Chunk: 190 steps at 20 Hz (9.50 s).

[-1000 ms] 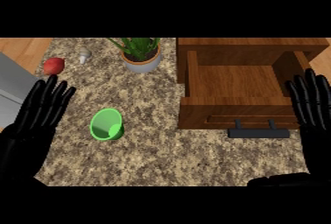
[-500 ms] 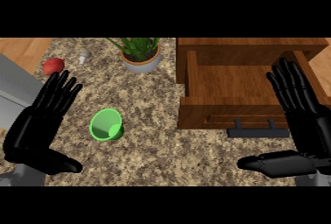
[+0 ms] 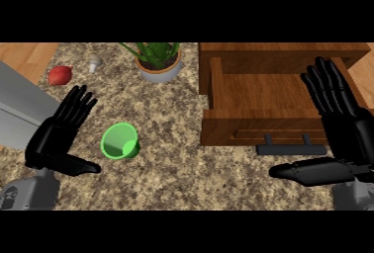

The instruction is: Pick up the cup, place it into the drawer and close the drawer

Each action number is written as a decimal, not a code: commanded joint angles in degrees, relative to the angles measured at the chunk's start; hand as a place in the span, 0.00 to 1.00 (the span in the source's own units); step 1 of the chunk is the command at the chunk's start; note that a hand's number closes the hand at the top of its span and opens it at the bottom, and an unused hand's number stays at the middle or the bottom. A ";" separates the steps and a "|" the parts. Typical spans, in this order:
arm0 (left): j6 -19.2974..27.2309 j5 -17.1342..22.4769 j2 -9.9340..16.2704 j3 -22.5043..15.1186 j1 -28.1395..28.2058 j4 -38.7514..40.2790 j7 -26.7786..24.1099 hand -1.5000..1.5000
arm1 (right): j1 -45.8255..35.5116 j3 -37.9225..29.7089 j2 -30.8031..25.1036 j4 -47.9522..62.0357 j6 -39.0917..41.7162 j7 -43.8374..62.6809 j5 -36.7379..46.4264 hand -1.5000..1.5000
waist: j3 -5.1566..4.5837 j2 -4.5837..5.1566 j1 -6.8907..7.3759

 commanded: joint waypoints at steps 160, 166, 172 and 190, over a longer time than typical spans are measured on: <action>34.11 21.07 -9.34 -21.91 -50.66 46.19 -23.51 0.00 | -20.39 21.03 -7.13 58.42 7.30 -16.82 36.02 1.00 | 0.16 0.53 4.17; 32.14 21.32 -6.86 -22.65 -47.23 41.11 -20.94 0.00 | -30.27 13.98 -6.99 70.98 2.92 -24.53 33.84 1.00 | 0.30 0.92 6.94; 27.02 22.10 -3.45 -22.76 -42.53 38.03 -20.29 0.00 | -38.00 6.52 -10.53 78.53 -1.08 -27.25 31.00 1.00 | 0.34 1.71 9.22; 23.28 22.37 -1.73 -23.97 -38.42 33.87 -18.98 0.00 | -44.33 0.03 -18.63 77.54 7.77 -23.66 23.86 1.00 | 0.19 2.60 12.67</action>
